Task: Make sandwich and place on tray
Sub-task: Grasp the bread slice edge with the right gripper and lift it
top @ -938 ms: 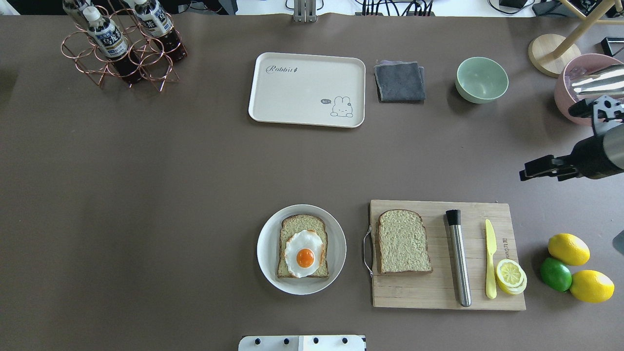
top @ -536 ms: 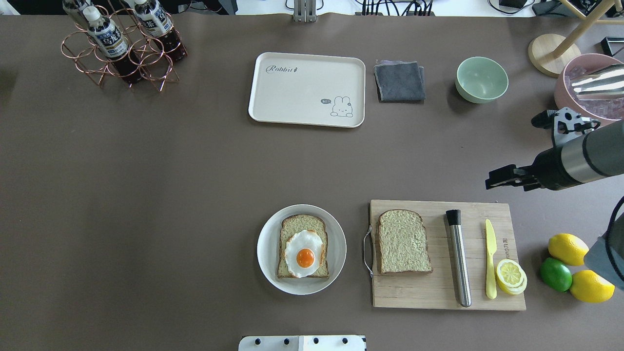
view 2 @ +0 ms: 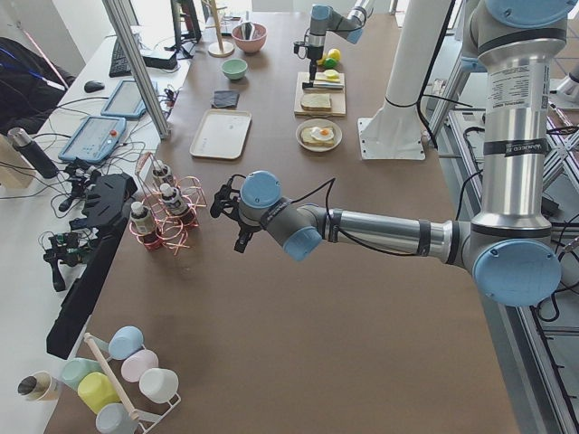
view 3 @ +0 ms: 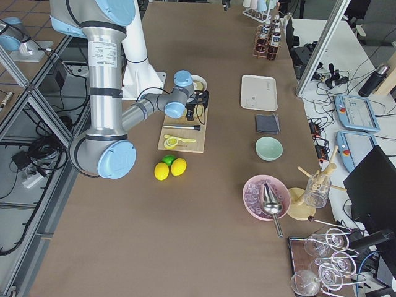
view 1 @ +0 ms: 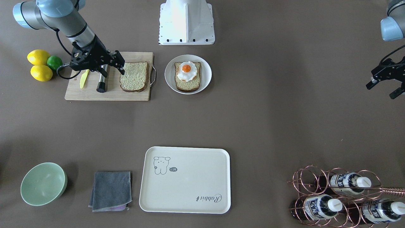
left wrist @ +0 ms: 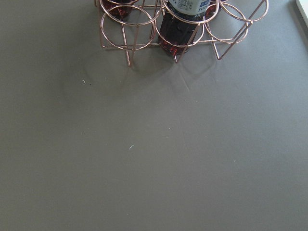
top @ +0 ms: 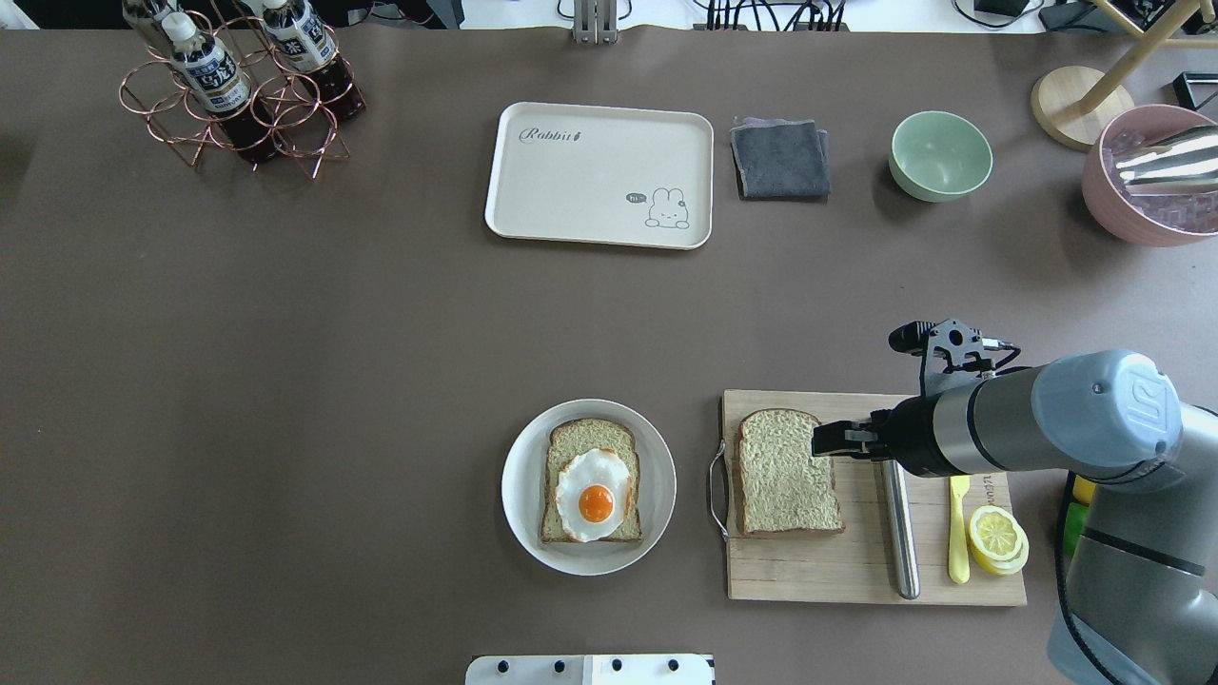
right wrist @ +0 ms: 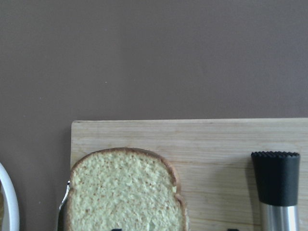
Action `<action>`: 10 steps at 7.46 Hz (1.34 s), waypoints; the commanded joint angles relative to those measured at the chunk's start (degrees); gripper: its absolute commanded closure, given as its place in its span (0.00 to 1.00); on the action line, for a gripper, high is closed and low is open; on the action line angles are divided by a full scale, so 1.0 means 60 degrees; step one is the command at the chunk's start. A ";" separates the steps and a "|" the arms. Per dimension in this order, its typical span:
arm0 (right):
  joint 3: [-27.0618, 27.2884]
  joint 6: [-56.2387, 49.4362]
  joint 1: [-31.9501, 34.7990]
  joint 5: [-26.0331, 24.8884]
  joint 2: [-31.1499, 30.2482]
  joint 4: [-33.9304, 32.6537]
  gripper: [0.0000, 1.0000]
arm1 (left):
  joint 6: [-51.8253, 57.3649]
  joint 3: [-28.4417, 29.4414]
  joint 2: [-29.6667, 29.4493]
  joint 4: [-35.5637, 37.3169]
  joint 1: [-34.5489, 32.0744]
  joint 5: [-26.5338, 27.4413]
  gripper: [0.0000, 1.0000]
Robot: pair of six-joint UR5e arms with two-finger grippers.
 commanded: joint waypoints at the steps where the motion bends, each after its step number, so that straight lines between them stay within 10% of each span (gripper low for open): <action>1: -0.0134 0.0343 -0.0728 -0.0795 -0.0023 0.0319 0.28 | 0.0000 0.0036 -0.0014 0.0001 0.0001 0.0000 0.02; 8: -0.0559 0.0519 -0.0905 -0.1105 -0.0038 0.0979 0.46 | 0.0014 0.0036 0.0001 -0.0028 0.0001 0.0000 0.02; 10: -0.0545 0.1100 -0.0934 -0.1207 0.0035 0.0979 0.77 | 0.0029 0.0036 0.0001 -0.0028 0.0001 0.0000 0.02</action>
